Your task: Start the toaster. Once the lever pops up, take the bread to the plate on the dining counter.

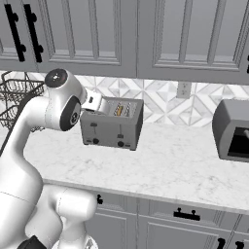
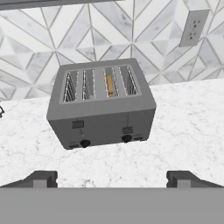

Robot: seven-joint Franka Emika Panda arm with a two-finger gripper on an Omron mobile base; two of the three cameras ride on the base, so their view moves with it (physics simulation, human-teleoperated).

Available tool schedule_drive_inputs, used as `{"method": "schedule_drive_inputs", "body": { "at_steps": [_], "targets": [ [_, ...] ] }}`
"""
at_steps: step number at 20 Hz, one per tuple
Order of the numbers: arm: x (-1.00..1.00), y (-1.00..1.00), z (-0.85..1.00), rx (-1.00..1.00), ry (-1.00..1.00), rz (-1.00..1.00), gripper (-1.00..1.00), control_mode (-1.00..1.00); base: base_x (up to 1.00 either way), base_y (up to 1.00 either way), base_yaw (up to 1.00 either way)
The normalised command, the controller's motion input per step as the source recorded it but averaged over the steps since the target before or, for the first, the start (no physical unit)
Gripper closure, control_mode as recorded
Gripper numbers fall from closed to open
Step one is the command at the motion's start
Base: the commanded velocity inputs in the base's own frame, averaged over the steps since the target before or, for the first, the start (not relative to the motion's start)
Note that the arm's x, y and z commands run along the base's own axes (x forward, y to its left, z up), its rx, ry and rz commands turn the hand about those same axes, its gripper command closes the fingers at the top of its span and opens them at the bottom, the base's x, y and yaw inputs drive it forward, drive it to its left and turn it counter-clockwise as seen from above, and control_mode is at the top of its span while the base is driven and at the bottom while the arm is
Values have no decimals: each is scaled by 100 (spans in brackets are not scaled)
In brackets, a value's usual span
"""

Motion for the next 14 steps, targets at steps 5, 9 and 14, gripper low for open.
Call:
{"method": "schedule_drive_inputs", "body": {
  "at_steps": [5,9,14],
  "targets": [
    [0,0,0,0,0,0,-100,-100,0,0,0],
    [0,0,0,0,0,0,-100,-100,0,0,0],
    [0,0,0,0,0,0,-100,-100,0,0,0]
  ]
}}
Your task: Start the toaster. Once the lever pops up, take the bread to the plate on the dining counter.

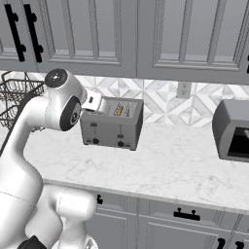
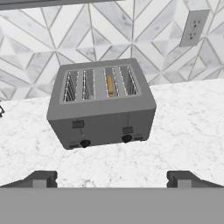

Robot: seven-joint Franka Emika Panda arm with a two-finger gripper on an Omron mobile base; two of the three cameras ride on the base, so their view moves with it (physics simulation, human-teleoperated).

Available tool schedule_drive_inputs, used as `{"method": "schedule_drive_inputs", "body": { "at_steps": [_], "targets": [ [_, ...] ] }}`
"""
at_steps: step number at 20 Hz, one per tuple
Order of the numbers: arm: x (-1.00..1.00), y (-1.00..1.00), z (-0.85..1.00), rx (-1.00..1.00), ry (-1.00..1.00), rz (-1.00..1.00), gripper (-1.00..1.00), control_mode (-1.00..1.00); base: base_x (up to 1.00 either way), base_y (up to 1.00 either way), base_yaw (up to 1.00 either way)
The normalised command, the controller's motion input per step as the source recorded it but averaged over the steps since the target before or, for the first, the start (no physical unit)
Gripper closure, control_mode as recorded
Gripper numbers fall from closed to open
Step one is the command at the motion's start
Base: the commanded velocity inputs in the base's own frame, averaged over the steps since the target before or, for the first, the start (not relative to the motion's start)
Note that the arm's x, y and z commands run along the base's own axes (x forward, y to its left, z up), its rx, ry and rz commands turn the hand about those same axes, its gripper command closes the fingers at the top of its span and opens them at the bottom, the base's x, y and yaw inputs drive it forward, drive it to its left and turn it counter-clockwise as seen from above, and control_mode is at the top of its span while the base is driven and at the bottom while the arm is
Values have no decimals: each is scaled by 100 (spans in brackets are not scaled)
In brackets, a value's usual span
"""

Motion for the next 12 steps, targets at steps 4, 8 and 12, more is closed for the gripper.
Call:
{"method": "schedule_drive_inputs", "body": {
  "at_steps": [4,8,12],
  "targets": [
    [0,0,0,0,0,0,-100,-100,0,0,0],
    [0,0,0,0,0,0,-100,-100,0,0,0],
    [0,0,0,0,0,0,-100,-100,0,0,0]
  ]
}}
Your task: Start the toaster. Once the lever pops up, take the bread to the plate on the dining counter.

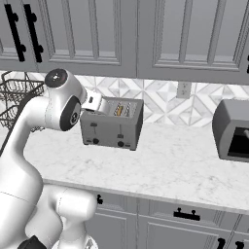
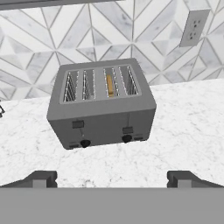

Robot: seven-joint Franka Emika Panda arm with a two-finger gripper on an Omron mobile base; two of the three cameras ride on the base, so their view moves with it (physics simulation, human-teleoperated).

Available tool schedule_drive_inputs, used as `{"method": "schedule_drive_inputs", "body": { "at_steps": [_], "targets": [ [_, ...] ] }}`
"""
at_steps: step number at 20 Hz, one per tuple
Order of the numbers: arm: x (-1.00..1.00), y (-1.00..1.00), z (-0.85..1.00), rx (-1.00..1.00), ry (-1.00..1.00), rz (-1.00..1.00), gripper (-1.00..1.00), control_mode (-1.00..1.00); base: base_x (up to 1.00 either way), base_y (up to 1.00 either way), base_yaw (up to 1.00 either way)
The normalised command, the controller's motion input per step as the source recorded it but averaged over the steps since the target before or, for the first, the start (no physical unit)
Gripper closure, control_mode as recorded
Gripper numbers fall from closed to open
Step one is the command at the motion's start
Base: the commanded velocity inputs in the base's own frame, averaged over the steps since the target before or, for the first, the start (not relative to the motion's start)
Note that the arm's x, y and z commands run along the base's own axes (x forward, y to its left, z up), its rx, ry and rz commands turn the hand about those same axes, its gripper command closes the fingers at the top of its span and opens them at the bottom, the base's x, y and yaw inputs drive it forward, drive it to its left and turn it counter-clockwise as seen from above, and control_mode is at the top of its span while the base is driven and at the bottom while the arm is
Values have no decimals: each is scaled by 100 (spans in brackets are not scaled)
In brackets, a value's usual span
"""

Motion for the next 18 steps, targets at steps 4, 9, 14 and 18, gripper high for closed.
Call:
{"method": "schedule_drive_inputs", "body": {
  "at_steps": [4,9,14,18],
  "targets": [
    [0,0,0,0,0,0,-100,-100,0,0,0],
    [0,0,0,0,0,0,-100,-100,0,0,0],
    [0,0,0,0,0,0,-100,-100,0,0,0],
    [0,0,0,0,0,0,-100,-100,0,0,0]
  ]
}}
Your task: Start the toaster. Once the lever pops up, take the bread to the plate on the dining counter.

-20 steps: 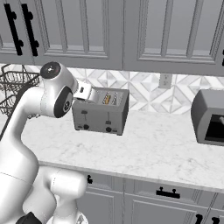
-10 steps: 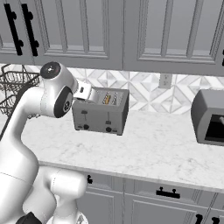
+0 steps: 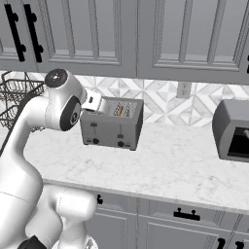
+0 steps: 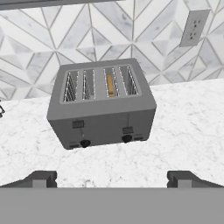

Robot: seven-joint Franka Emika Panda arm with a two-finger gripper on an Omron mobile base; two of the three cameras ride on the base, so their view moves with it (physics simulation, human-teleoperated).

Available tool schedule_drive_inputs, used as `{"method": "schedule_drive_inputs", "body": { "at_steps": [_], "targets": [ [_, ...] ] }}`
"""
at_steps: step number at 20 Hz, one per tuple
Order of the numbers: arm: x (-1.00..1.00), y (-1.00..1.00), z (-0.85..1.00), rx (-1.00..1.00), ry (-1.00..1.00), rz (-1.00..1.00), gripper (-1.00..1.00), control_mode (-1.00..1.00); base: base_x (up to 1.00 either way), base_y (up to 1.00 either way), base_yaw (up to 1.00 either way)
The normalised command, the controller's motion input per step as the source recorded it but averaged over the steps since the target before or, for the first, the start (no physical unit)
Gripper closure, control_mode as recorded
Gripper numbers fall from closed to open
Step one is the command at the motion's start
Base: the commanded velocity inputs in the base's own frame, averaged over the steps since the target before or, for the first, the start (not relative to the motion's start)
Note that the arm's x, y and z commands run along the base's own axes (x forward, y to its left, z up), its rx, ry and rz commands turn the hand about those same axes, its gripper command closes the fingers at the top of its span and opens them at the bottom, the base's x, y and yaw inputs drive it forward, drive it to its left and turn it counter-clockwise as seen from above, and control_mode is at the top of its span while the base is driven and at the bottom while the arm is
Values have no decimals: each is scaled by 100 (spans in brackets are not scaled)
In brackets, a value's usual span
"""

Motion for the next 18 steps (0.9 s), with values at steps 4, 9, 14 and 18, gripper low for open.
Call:
{"method": "schedule_drive_inputs", "body": {
  "at_steps": [4,9,14,18],
  "targets": [
    [0,0,0,0,0,0,-100,-100,0,0,0],
    [0,0,0,0,0,0,-100,-100,0,0,0],
    [0,0,0,0,0,0,-100,-100,0,0,0],
    [0,0,0,0,0,0,-100,-100,0,0,0]
  ]
}}
